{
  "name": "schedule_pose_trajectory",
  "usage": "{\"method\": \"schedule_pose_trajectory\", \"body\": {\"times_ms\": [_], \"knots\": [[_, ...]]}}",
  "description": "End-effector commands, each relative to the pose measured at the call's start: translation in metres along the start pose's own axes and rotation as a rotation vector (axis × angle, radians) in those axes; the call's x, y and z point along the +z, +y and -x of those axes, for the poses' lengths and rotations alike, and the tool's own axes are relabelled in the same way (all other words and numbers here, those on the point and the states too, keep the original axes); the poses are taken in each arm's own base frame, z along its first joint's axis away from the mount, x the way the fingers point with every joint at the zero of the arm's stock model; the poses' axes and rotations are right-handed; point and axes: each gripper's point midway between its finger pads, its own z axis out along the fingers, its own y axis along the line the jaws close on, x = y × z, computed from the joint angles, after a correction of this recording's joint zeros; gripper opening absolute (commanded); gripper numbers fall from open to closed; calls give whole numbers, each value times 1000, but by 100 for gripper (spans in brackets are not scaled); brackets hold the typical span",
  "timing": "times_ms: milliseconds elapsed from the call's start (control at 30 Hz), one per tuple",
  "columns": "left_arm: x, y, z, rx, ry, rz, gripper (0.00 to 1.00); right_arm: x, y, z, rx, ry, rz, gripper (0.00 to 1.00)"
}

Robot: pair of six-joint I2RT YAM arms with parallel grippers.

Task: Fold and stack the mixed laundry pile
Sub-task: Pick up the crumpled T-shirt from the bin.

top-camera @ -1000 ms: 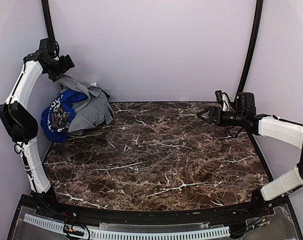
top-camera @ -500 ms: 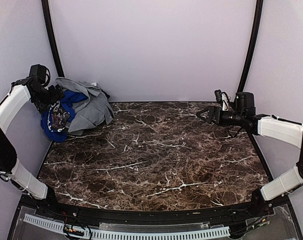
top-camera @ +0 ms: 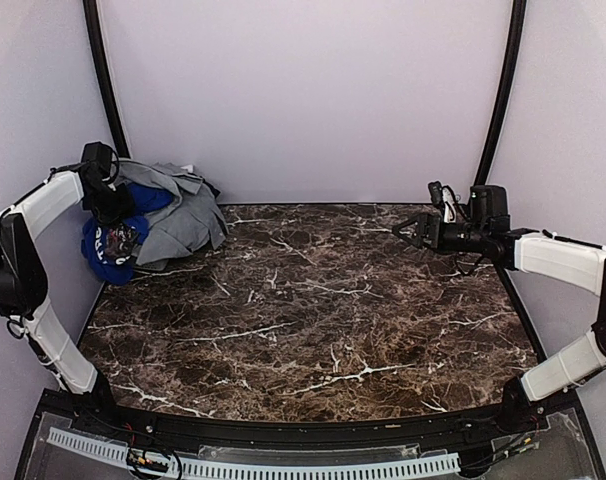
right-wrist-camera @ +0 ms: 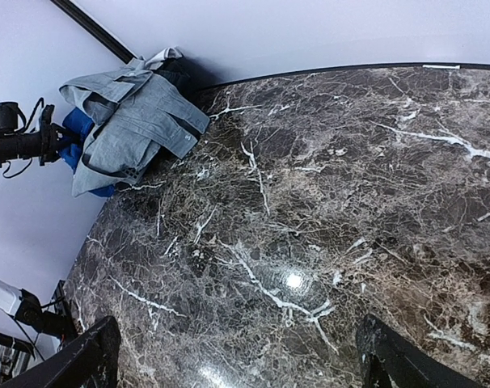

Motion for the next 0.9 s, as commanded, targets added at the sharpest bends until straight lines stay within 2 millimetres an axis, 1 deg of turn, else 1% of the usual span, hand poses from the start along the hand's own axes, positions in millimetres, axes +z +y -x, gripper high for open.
{"method": "schedule_pose_trajectory", "body": {"times_ms": [0, 33, 67, 100, 133, 167, 200, 233, 267, 300, 333, 367, 400, 433, 467, 500, 533, 567, 600, 633, 667, 700, 733, 767, 800, 833, 867], "knots": [[-63, 8, 38, -29, -190, 36, 1, -7, 8, 13, -36, -35, 6, 99], [-84, 6, 47, -32, -239, 18, 0, -7, 8, 13, -38, -34, 4, 98], [-95, 8, 52, -34, -268, 25, 0, -8, 8, 13, -39, -32, 2, 99], [-119, 6, 60, -36, -311, 13, 0, -8, 8, 14, -42, -32, 2, 98], [-130, 7, 65, -39, -338, 19, 0, -8, 8, 14, -43, -33, 2, 98], [-152, 4, 74, -38, -378, 1, 0, -9, 9, 15, -45, -35, 3, 98], [-171, -1, 83, -40, -416, -23, 0, -9, 10, 16, -47, -37, 5, 98], [-182, -5, 85, -35, -425, -44, 0, -9, 11, 17, -47, -38, 6, 98], [-199, -10, 93, -38, -460, -72, 0, -9, 11, 18, -47, -40, 7, 98], [-210, -11, 94, -39, -470, -86, 0, -9, 12, 19, -47, -40, 9, 98], [-227, -16, 101, -43, -503, -110, 0, -9, 12, 19, -47, -41, 10, 98], [-237, -20, 103, -39, -514, -135, 0, -10, 13, 20, -48, -42, 12, 98], [-254, -25, 109, -43, -546, -169, 0, -10, 14, 21, -49, -44, 13, 98], [-264, -34, 110, -34, -557, -223, 0, -10, 14, 22, -50, -44, 14, 98], [-284, -40, 116, -36, -599, -270, 0, -10, 14, 22, -52, -44, 14, 98], [-294, -48, 117, -25, -605, -320, 0, -10, 15, 22, -54, -43, 15, 98], [-314, -56, 124, -16, -653, -371, 0, -11, 15, 23, -56, -44, 15, 98], [-324, -71, 120, 15, -639, -450, 0, -10, 15, 23, -56, -43, 15, 98], [-345, -82, 126, 38, -678, -513, 0, -11, 16, 24, -58, -44, 17, 98], [-358, -102, 119, 92, -664, -612, 0, -11, 17, 26, -60, -47, 18, 98], [-377, -118, 121, 148, -699, -677, 0, -11, 18, 27, -62, -48, 20, 98], [-413, -144, 107, 230, -719, -806, 0, -12, 19, 28, -63, -50, 22, 98], [-410, -161, 102, 297, -700, -833, 0, -12, 19, 30, -64, -52, 23, 98], [-447, -179, 89, 355, -736, -933, 0, -11, 20, 31, -64, -53, 25, 98], [-434, -200, 80, 411, -672, -980, 0, -12, 21, 32, -65, -56, 27, 98], [-454, -211, 70, 441, -673, -1062, 0, -12, 22, 34, -67, -60, 29, 98], [-451, -227, 62, 464, -629, -1131, 0, -13, 24, 36, -69, -64, 30, 98]]}}
